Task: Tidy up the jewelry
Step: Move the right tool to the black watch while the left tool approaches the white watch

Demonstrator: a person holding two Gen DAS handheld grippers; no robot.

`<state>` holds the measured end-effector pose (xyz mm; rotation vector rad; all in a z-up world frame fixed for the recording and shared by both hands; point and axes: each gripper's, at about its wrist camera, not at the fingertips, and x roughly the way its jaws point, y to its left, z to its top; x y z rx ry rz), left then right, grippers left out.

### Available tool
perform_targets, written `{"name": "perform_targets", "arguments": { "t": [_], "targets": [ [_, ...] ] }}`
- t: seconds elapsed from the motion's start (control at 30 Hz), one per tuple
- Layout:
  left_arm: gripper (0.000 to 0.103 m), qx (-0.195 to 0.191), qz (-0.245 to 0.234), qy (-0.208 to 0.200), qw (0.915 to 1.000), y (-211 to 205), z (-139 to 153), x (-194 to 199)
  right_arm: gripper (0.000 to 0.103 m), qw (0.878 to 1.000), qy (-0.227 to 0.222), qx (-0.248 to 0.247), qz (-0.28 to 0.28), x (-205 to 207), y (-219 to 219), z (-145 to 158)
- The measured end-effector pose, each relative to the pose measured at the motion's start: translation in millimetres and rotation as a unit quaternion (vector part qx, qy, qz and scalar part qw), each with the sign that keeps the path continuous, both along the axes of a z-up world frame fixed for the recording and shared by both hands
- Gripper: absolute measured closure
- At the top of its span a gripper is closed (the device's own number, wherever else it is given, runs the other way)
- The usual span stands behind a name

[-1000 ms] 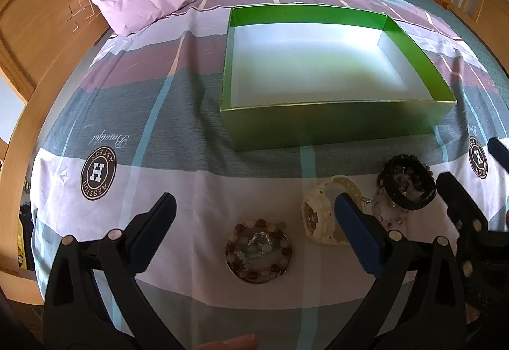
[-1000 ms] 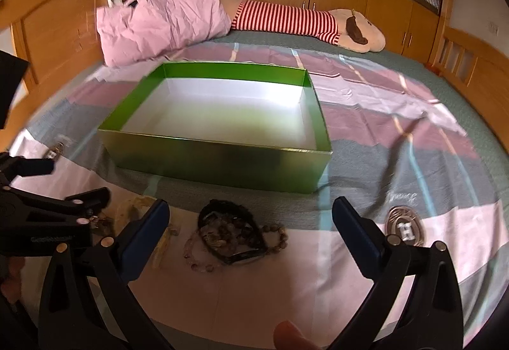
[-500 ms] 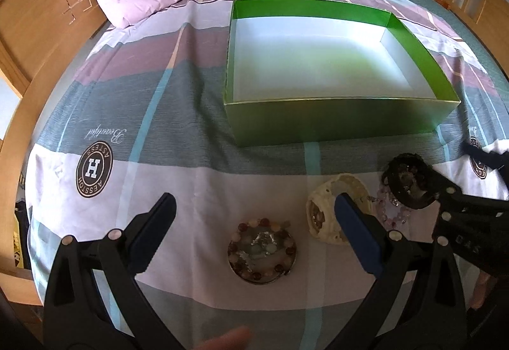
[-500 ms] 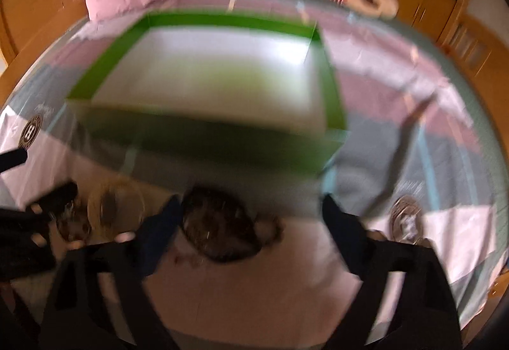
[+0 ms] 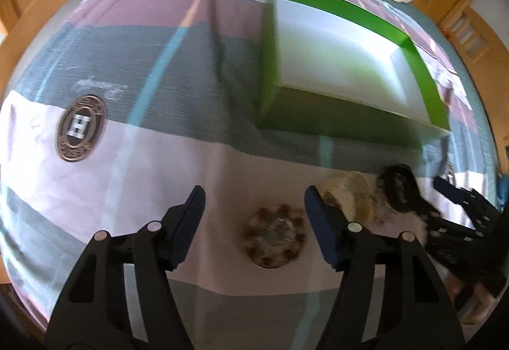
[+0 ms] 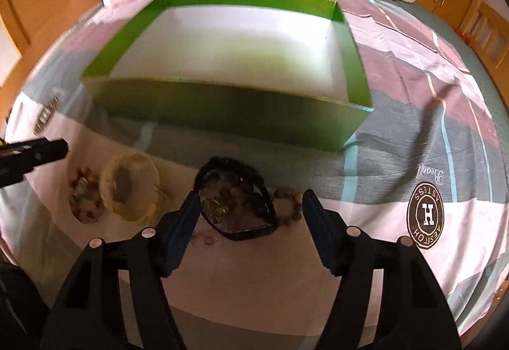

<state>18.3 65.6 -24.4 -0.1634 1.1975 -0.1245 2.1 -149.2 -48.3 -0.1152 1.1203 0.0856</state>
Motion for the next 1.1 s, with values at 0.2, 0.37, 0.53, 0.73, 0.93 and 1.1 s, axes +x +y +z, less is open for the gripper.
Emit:
{"name": "perform_targets", "arguments": {
  "t": [0.2, 0.37, 0.53, 0.73, 0.93, 1.1],
  "targets": [
    [0.035, -0.023, -0.050, -0.011, 0.9984, -35, -3, -6, 0.035, 1.000, -0.007, 0.020, -0.020, 3, -11, 4],
    [0.035, 0.008, -0.081, -0.020, 0.9965, -63, -11, -9, 0.035, 0.999, -0.007, 0.019, -0.046, 6, -24, 2],
    [0.036, 0.029, -0.079, -0.005, 0.9964, -70, -25, -3, 0.056, 0.999, 0.001, -0.002, -0.039, 9, -19, -11],
    [0.034, 0.023, -0.065, 0.001, 0.9976, -65, -30, 4, 0.069, 1.000, 0.003, 0.001, -0.023, 8, -10, -19],
    [0.035, 0.043, -0.063, 0.002, 0.9971, -72, -41, 12, 0.077, 1.000, -0.002, -0.009, -0.006, 6, 0, -20],
    [0.085, 0.006, -0.055, 0.008, 0.9985, -72, -41, 13, 0.089, 1.000, -0.012, 0.023, -0.011, 5, -7, -13]
  ]
}}
